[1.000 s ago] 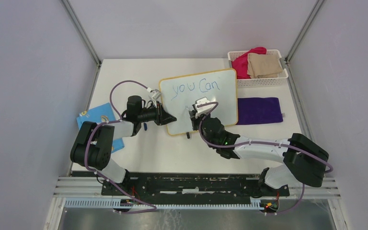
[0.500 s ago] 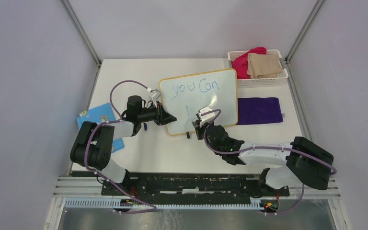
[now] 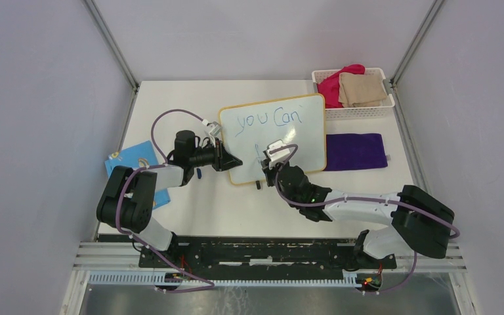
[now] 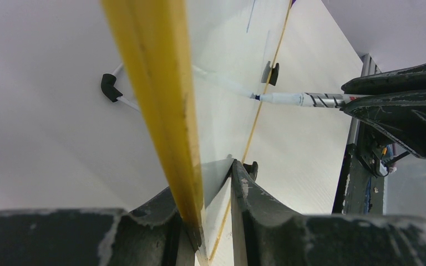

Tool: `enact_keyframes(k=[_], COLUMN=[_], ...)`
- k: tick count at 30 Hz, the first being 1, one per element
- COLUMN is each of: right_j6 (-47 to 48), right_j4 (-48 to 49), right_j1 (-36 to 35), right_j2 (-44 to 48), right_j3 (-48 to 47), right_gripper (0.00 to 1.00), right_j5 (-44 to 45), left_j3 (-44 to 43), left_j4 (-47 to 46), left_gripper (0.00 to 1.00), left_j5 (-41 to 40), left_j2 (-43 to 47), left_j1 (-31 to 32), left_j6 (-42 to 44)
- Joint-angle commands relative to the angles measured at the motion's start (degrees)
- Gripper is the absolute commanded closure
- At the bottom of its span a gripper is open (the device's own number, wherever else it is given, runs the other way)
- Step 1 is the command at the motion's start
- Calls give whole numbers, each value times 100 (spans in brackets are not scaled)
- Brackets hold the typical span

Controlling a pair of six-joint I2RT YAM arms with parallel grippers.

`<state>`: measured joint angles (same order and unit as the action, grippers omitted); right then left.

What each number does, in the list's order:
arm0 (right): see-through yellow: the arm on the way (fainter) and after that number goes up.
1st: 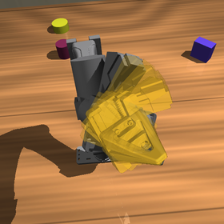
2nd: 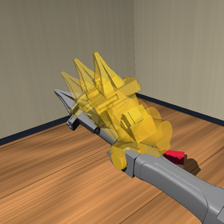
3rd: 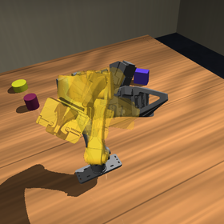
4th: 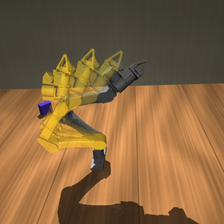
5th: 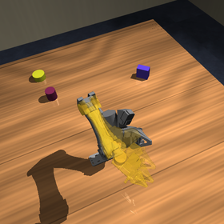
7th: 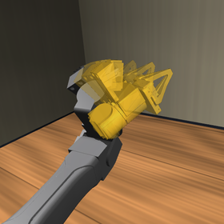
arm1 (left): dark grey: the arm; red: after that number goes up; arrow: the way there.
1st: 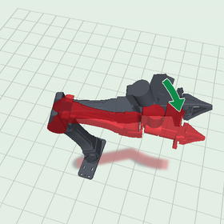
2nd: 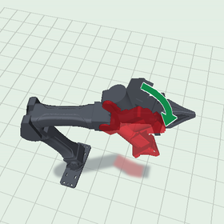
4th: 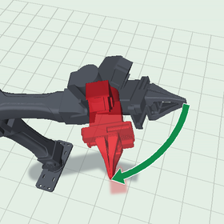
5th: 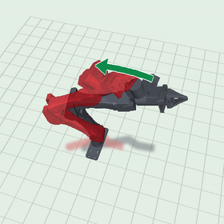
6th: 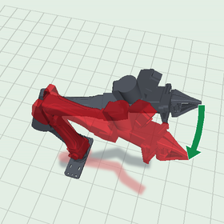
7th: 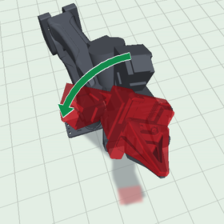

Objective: Write a sentence on the whiteboard

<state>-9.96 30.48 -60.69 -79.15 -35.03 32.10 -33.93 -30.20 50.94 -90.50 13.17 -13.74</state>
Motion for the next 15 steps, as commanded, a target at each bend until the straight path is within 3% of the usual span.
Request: enact_keyframes(k=[1, 15], right_j6=[254, 101], right_j4=[-16, -139], right_j1=[60, 36], right_j2=[-120, -263], right_j3=[-392, -167], right_gripper=[100, 100], right_j5=[202, -388], left_j3=[38, 45], left_j4=[761, 769], left_gripper=[98, 98], left_j5=[-599, -607], left_j2=[-223, -232], left_j1=[142, 142], left_j6=[510, 512])
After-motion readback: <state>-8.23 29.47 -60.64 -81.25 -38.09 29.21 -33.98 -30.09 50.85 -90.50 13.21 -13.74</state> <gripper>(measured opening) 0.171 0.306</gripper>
